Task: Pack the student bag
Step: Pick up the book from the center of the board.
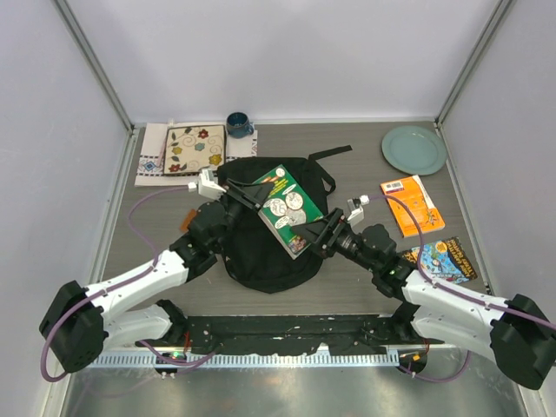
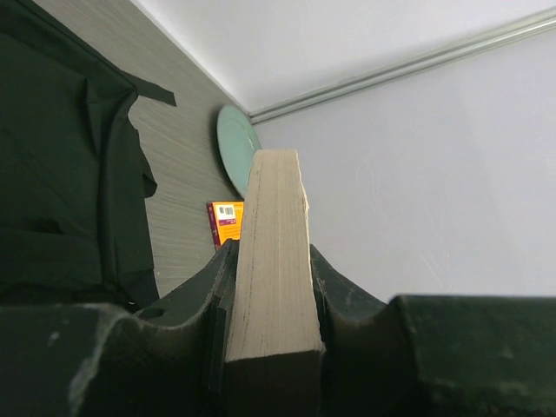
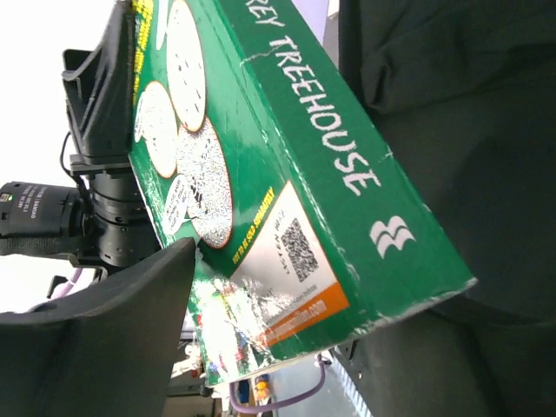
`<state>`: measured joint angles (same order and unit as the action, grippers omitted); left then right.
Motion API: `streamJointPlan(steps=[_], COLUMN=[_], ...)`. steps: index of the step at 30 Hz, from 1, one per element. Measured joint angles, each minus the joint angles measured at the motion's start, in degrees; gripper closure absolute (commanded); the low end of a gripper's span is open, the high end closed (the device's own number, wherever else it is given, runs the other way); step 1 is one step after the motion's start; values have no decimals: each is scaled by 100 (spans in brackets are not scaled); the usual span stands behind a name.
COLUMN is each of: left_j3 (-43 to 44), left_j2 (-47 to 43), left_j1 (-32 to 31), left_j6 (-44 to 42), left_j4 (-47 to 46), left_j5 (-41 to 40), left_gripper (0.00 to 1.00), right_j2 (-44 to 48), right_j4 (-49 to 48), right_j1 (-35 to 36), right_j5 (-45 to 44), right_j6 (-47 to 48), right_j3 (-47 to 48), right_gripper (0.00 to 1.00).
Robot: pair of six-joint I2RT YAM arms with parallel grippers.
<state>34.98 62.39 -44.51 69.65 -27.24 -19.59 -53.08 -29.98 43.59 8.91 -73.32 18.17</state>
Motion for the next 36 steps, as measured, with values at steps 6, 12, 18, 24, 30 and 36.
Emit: streamJointPlan(steps=[6, 12, 18, 24, 30, 36], left_j3=[-212, -116, 774, 1257, 1626, 2035], left_j2=[-125, -533, -708, -546, 739, 1746], left_j1=[35, 0, 0, -4, -424, -1276], left_j6=[192, -168, -1526, -2863, -3832, -4319], left_j4=[-118, 468, 2339, 3622, 4621, 5154], left_j5=[-197, -4, 520, 1309, 2039, 2149], left_gripper=[87, 3, 0, 0, 2, 12], right_j2=[223, 890, 2356, 3414, 3735, 3775], right_j4=[-332, 83, 2337, 5154, 6454, 7020], right_j1=[74, 162, 157, 127, 122, 125], right_j5=[-348, -483, -1582, -3209, -3893, -3974], right_j6=[-142, -72, 426, 629, 704, 706], right_j3=[-39, -61, 39, 662, 1172, 1281], right_gripper=[100, 100, 100, 100, 100, 100])
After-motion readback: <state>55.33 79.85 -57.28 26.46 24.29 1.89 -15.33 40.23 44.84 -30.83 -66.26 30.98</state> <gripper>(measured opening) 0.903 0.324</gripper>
